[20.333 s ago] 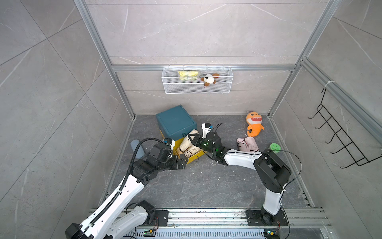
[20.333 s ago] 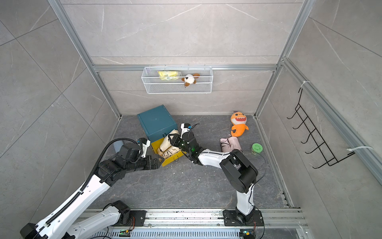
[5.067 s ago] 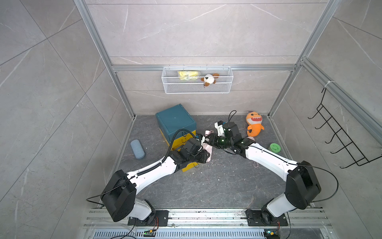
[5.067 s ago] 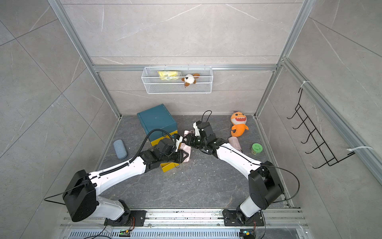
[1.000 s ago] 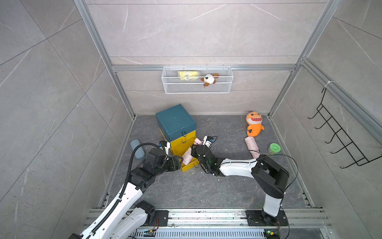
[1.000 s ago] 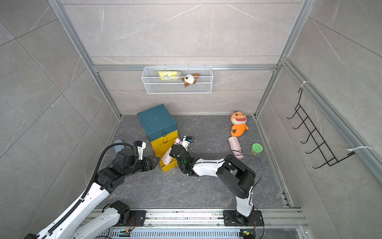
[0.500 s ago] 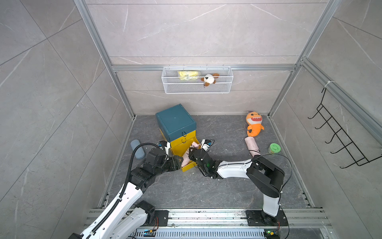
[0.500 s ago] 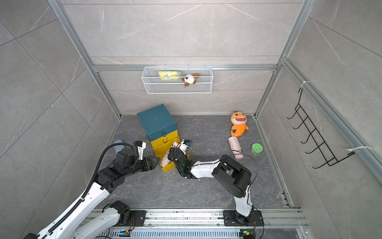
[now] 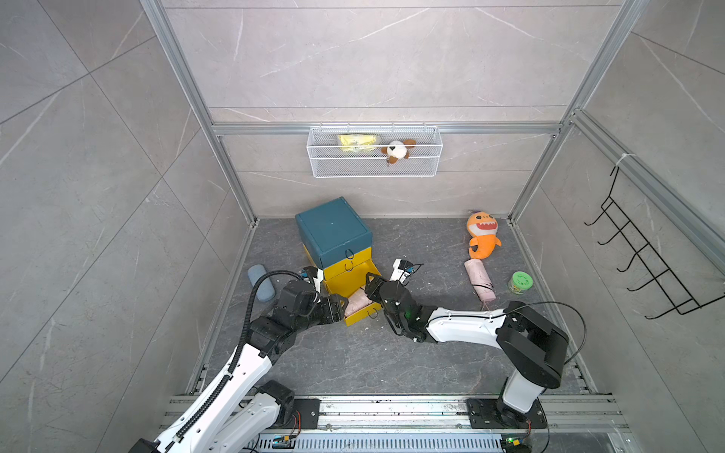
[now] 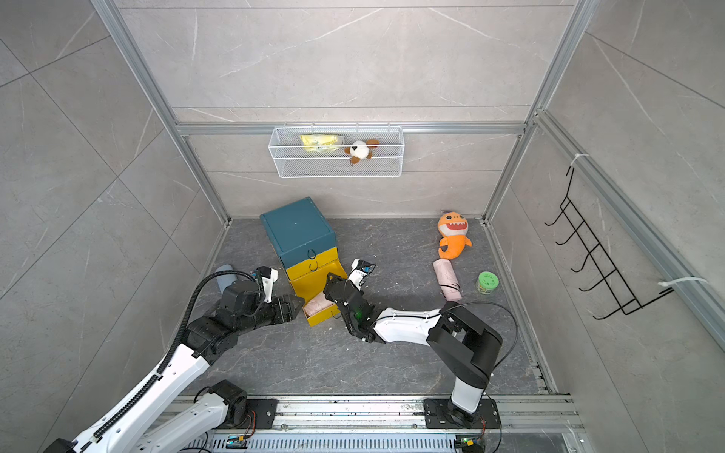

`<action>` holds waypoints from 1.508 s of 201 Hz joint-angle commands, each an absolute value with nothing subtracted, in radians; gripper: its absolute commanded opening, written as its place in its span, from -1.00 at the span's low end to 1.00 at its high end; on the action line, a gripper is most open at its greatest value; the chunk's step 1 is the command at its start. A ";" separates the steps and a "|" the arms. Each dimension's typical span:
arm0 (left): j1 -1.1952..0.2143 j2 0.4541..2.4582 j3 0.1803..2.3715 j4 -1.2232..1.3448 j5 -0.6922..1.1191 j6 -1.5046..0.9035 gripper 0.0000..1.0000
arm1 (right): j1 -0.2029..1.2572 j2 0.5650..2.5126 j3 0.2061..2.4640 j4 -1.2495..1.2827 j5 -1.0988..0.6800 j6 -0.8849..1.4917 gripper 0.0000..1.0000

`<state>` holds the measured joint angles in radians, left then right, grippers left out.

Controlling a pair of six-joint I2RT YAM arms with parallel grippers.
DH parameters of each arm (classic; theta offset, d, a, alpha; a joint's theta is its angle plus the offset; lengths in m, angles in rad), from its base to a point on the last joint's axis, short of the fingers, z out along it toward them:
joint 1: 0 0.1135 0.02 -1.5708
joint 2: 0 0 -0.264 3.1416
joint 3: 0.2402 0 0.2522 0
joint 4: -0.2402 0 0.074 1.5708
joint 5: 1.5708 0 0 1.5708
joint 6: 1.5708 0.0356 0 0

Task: Place the umbrella in the drawer by color
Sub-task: Place the umbrella in the drawer, then pick up the umbrella from the center of the board.

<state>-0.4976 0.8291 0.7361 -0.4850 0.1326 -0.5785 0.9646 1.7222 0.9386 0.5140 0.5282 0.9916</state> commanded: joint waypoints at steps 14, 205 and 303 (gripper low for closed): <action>-0.500 0.834 0.736 -0.448 0.133 -0.591 0.44 | 0.964 1.625 0.898 0.519 0.600 0.879 0.26; -0.728 1.180 0.944 -0.283 0.232 -0.543 0.69 | 0.441 1.485 1.074 -0.316 0.176 0.459 0.85; -0.813 1.417 1.044 -0.195 0.329 -0.529 0.70 | 0.119 1.613 1.100 -0.363 0.177 0.417 0.84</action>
<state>-0.8085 1.4006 1.0069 -0.2386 0.2916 -0.5552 0.1589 1.5532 1.0622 -0.3302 0.1822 0.4477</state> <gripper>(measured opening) 0.849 0.921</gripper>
